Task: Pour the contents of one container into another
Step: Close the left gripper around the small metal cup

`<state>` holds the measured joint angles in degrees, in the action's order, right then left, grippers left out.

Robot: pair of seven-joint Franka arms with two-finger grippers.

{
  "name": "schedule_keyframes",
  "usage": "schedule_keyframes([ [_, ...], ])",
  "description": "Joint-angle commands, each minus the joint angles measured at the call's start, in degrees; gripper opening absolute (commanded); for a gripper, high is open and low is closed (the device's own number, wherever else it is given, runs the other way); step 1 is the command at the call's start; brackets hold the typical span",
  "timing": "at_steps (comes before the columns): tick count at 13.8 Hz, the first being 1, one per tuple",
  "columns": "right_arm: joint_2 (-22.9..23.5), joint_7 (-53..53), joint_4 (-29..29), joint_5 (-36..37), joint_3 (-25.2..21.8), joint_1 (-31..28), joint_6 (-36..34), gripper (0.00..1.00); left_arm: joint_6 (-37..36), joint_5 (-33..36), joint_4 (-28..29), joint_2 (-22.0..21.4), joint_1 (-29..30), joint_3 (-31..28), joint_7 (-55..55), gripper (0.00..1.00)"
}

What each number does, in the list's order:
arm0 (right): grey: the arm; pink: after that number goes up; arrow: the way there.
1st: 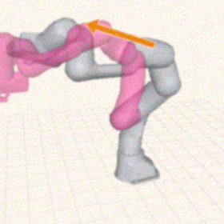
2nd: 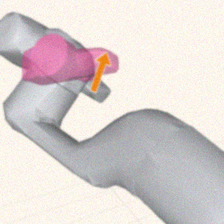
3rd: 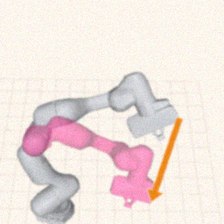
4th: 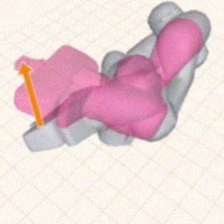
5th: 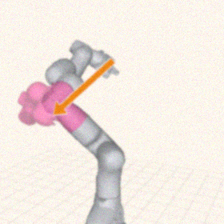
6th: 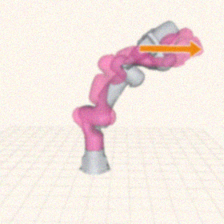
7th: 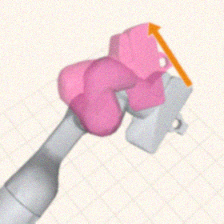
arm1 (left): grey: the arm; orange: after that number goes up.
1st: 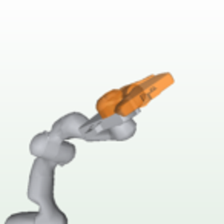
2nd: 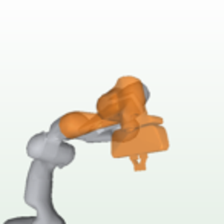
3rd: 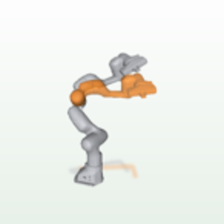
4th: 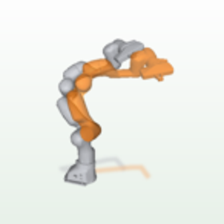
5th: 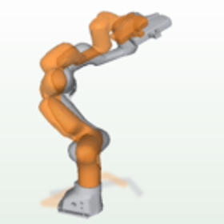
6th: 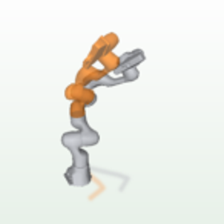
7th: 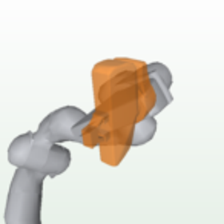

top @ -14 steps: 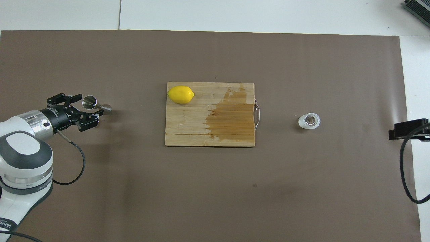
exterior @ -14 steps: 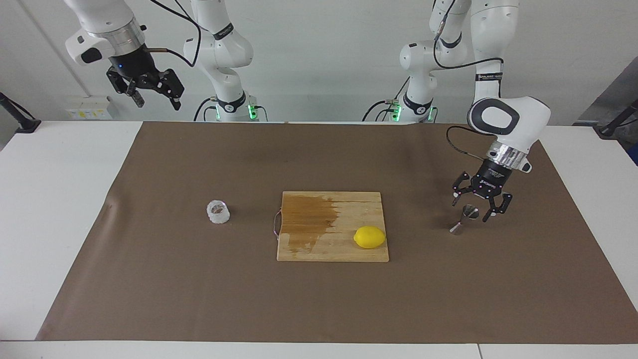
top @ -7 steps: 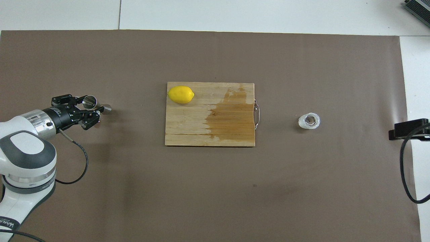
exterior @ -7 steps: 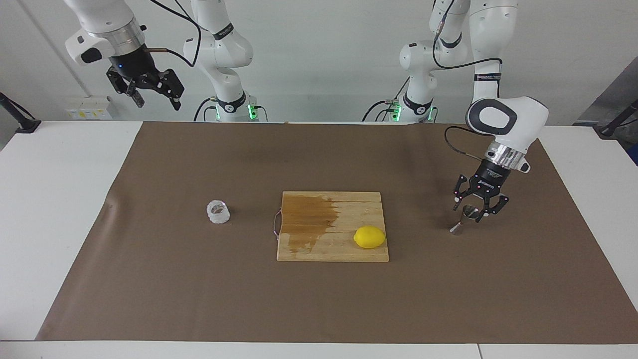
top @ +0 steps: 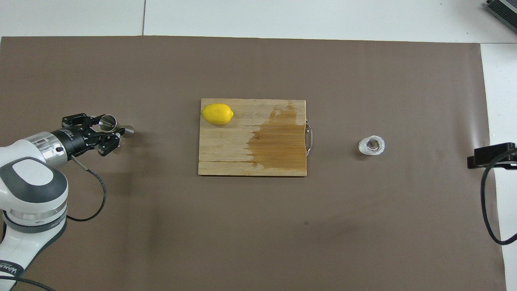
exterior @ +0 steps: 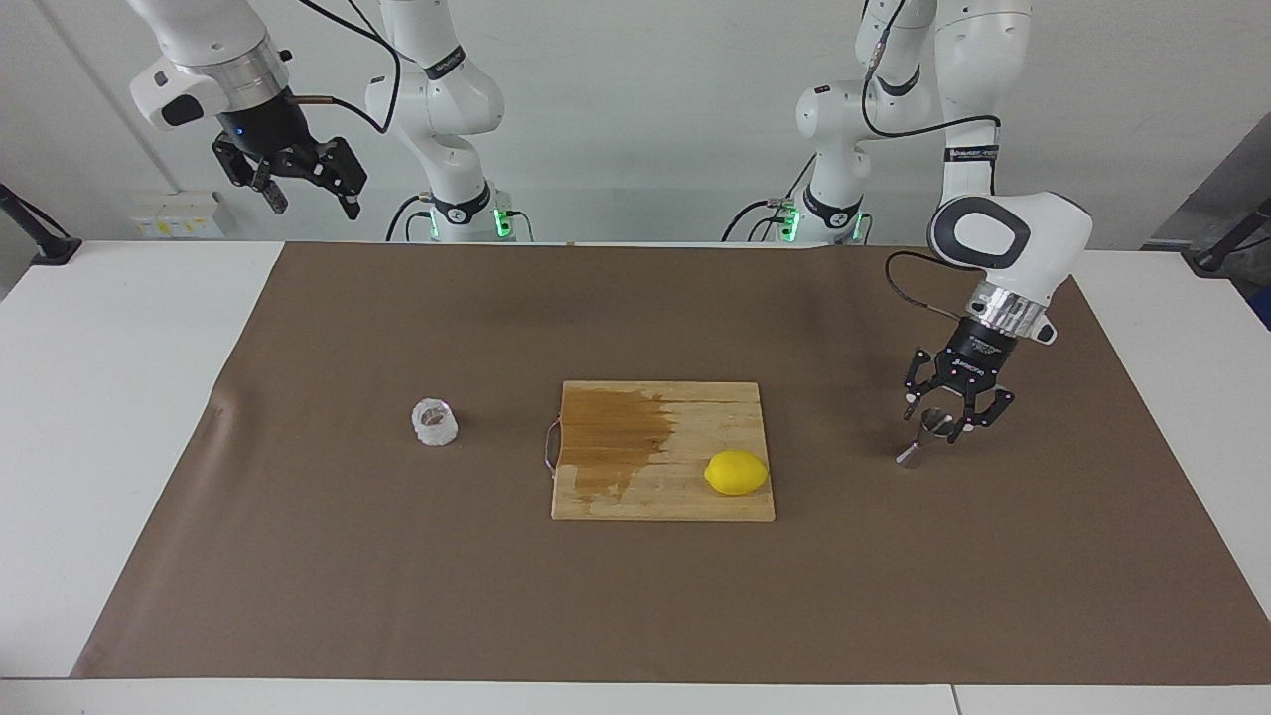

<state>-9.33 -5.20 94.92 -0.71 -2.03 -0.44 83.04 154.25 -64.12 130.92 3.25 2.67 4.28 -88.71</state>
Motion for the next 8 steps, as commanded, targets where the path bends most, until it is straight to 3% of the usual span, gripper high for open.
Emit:
schedule_keyframes([
  [1, -0.43, -0.08, 0.0, 0.1, 0.44, -0.7, -0.86, 1.0, 1.05, -1.1, 0.04, 0.26, -0.73, -0.41, 1.25, 0.69],
  [8, -0.43, -0.08, 0.0, 0.1, 0.44, -0.7, -0.86, 1.0, 1.14, -1.1, 0.48, 0.18, -0.73, -0.41, 2.92, 0.69],
])
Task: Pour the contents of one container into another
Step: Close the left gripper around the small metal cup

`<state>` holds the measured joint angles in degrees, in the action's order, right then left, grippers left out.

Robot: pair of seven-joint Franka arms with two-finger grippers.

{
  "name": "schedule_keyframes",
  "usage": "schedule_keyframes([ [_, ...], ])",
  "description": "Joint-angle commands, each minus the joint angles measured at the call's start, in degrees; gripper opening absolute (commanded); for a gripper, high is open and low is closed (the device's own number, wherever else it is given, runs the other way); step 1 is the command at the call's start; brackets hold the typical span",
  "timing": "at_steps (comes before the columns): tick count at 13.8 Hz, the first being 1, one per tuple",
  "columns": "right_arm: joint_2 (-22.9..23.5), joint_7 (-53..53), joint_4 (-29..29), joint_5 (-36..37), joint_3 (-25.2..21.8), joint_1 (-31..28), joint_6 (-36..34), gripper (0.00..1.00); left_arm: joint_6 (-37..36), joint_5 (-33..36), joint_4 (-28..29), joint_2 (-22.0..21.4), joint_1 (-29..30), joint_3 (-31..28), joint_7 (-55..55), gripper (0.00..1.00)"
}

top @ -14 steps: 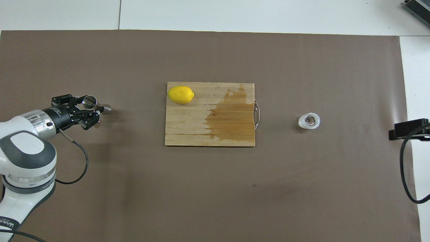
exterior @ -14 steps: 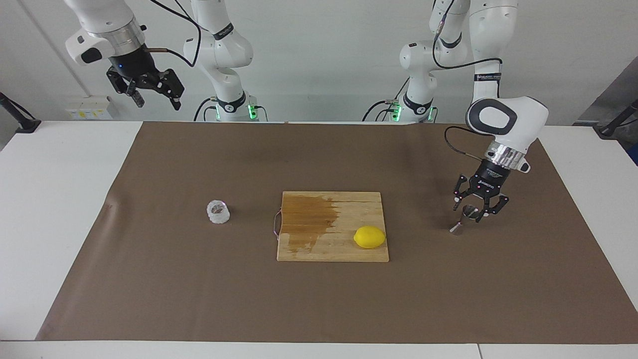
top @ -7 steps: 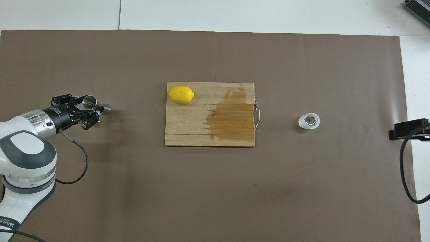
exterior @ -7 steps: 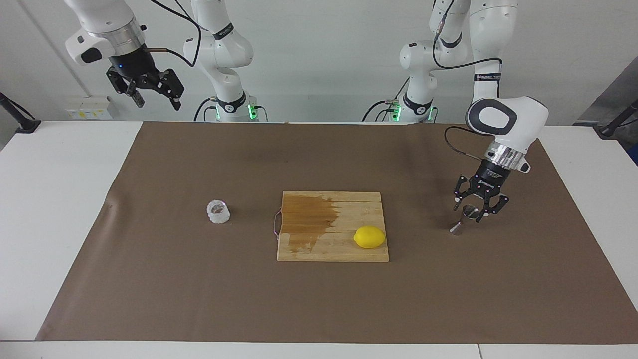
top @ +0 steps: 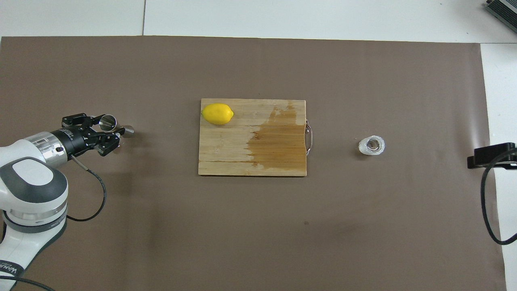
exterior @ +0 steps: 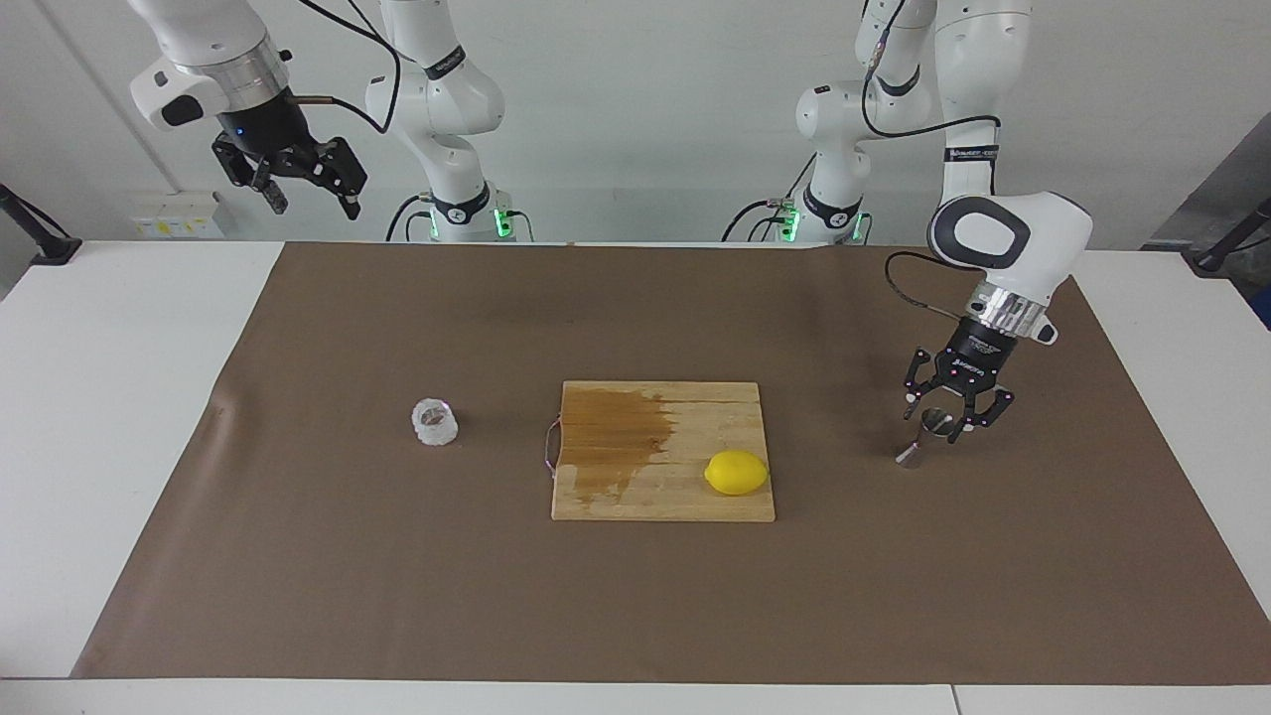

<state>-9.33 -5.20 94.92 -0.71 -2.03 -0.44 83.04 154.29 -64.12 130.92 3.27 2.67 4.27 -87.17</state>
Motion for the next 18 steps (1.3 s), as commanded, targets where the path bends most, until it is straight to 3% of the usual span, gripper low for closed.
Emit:
schedule_keyframes([
  [1, -0.43, -0.08, 0.0, 0.1, 0.44, -0.7, -0.86, 1.0, 1.1, -1.1, 0.48, 0.16, -0.73, -0.41, 1.38, 0.69],
  [10, -0.43, -0.08, 0.0, 0.1, 0.44, -0.7, -0.86, 1.0, 1.02, -1.1, 0.57, 0.16, -0.73, -0.41, 2.18, 0.63],
  [12, -0.43, -0.08, 0.0, 0.1, 0.44, -0.7, -0.86, 1.0, 1.02, -1.1, 0.57, 0.16, -0.73, -0.41, 2.18, 0.54],
  [14, -0.43, -0.08, 0.0, 0.1, 0.44, -0.7, -0.86, 1.0, 1.02, -1.1, 0.57, 0.16, -0.73, -0.41, 2.18, 0.37],
  [18, -0.43, -0.08, 0.0, 0.1, 0.44, -0.7, -0.86, 1.0, 0.84, -1.1, 0.39, 0.16, -0.73, -0.41, 2.09, 0.2],
])
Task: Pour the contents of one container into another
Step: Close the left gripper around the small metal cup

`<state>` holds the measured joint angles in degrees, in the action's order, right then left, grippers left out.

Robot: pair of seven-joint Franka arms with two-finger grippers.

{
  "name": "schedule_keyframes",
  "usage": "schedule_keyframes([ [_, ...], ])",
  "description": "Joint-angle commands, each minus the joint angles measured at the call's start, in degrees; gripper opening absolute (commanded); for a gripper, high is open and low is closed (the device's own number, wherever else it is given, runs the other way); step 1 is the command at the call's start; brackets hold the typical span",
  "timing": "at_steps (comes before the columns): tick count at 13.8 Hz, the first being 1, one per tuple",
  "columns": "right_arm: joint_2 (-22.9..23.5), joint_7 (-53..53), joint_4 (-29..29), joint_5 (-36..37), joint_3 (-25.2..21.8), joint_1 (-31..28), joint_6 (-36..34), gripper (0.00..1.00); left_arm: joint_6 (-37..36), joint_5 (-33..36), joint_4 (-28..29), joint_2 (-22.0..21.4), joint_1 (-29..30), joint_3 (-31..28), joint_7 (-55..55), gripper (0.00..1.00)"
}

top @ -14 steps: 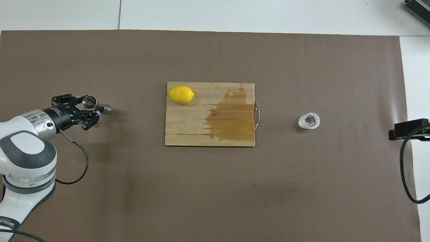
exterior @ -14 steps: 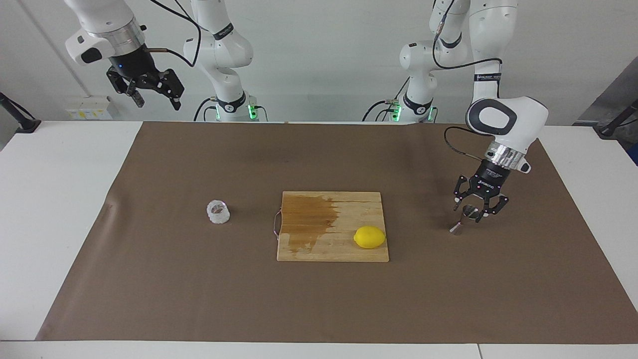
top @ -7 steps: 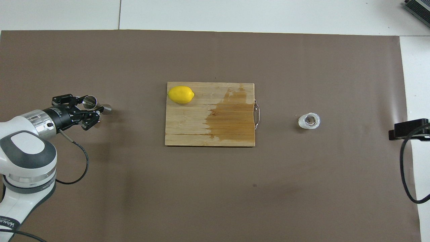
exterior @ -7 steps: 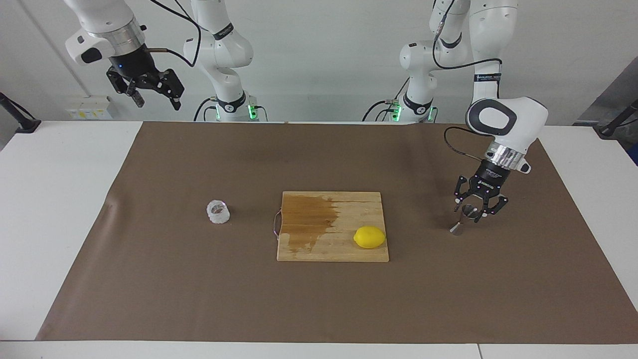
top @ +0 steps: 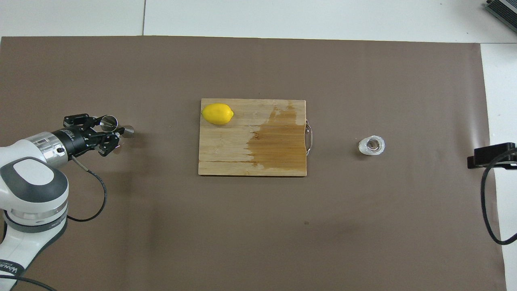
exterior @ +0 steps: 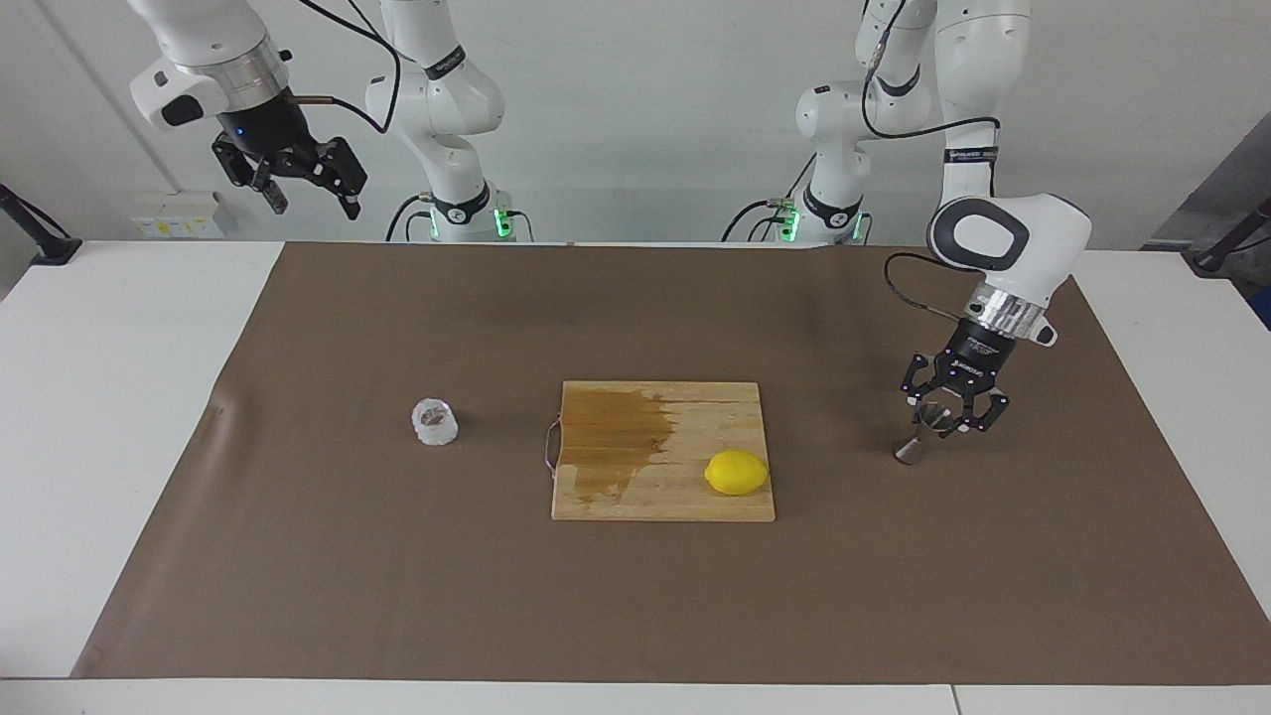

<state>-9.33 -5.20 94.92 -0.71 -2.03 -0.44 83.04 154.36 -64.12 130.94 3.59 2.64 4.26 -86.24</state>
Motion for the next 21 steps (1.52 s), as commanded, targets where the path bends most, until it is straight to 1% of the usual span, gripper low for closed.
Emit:
schedule_keyframes([
  [1, -0.43, -0.08, 0.0, 0.1, 0.44, -0.7, -0.78, 1.0, 0.5, -1.1, 0.02, -0.16, -0.71, -0.4, 0.98, 0.13],
  [3, -0.43, -0.08, 0.0, 0.1, 0.44, -0.7, -0.86, 1.0, -0.37, -1.1, -1.12, -0.16, -0.71, -0.4, 0.63, 0.04],
  [4, -0.34, -0.08, 0.0, 0.1, 0.44, -0.7, -0.86, 1.0, -0.9, -1.1, -1.39, -0.16, -0.71, -0.4, 0.54, 0.03],
  [9, -0.43, -0.08, 0.0, 0.1, 0.44, -0.7, -0.86, 1.0, -2.48, -1.1, -2.53, -0.95, -0.8, -0.31, 0.19, 0.03],
  [13, -0.34, -0.08, 0.0, 0.1, 0.44, -0.7, -0.86, 1.0, -6.43, -1.01, -2.97, -3.58, -1.32, 0.31, -1.99, 0.03],
  [18, -0.34, -0.08, 0.08, 0.1, 0.44, -0.7, -0.86, 1.0, -6.36, -0.75, -3.59, -6.22, -8.6, 0.22, -10.87, 0.03],
  [21, -0.43, -0.08, 0.0, 0.1, 0.36, -0.7, -0.86, 1.0, -4.87, -0.66, -4.29, -6.4, -13.88, 0.39, -14.04, 0.03],
])
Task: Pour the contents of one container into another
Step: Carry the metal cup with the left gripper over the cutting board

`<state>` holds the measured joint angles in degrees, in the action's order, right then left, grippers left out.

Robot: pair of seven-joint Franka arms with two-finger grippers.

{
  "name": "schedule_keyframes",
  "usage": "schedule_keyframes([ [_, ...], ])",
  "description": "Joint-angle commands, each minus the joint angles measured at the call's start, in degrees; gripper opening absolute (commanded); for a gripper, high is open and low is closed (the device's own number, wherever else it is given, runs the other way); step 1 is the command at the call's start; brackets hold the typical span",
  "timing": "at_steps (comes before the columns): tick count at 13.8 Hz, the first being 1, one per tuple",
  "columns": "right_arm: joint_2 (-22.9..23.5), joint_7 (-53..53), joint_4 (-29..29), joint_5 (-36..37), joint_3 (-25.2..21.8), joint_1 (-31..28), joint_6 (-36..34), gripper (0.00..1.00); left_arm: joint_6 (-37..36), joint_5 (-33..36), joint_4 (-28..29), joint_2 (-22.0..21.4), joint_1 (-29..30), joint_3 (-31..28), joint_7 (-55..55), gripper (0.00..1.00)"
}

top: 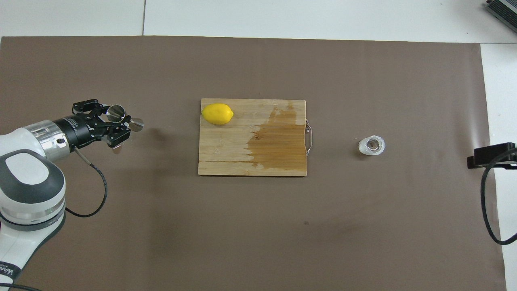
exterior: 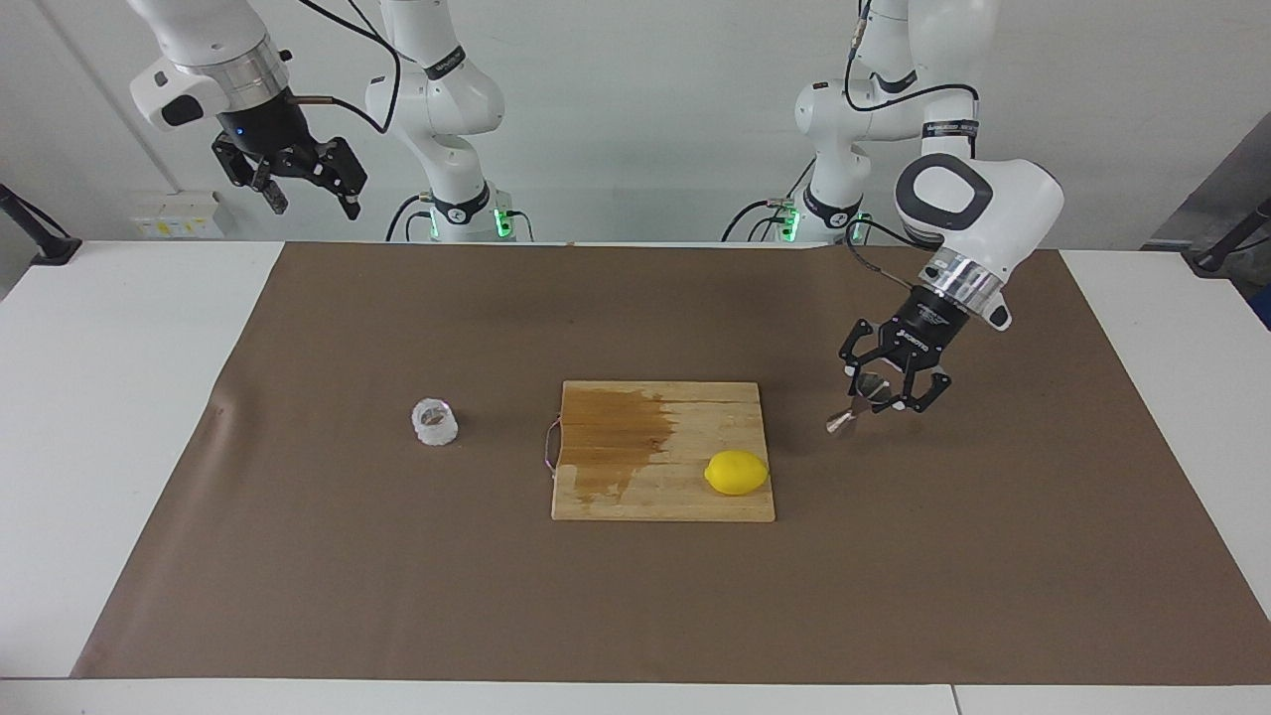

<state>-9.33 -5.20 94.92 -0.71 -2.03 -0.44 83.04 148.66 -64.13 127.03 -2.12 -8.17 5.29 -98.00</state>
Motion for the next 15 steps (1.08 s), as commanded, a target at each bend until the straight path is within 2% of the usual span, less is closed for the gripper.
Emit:
schedule_keyframes([
  [1, -0.43, -0.08, 0.0, 0.1, 0.44, -0.7, -0.86, 1.0, 3.02, -0.65, -0.73, -0.34, -5.0, -0.37, -3.33, 0.03],
  [6, -0.43, -0.08, 0.0, 0.1, 0.44, -0.7, -0.86, 1.0, 18.66, -0.65, -1.78, 1.94, -19.67, -0.19, -7.55, 0.03],
  [7, -0.43, -0.08, 0.0, 0.1, 0.44, -0.7, -0.78, 1.0, 19.64, -0.65, -3.7, 4.03, -21.44, -0.28, -8.6, 0.03],
  [10, -0.43, -0.08, 0.0, 0.1, 0.44, -0.7, -0.86, 1.0, 24.46, -0.65, -8.18, 8.17, -24.95, -0.19, -13.44, 0.03],
  [13, -0.43, -0.08, 0.0, 0.1, 0.44, -0.7, -0.78, 1.0, 27.02, -0.56, -15.03, 16.33, -27.33, -0.1, -15.55, 0.03],
  [15, -0.34, -0.08, 0.0, 0.1, 0.44, -0.7, -0.86, 1.0, 28.79, 0.23, -16.9, 18.46, -28.04, 0.25, -15.64, 0.04],
])
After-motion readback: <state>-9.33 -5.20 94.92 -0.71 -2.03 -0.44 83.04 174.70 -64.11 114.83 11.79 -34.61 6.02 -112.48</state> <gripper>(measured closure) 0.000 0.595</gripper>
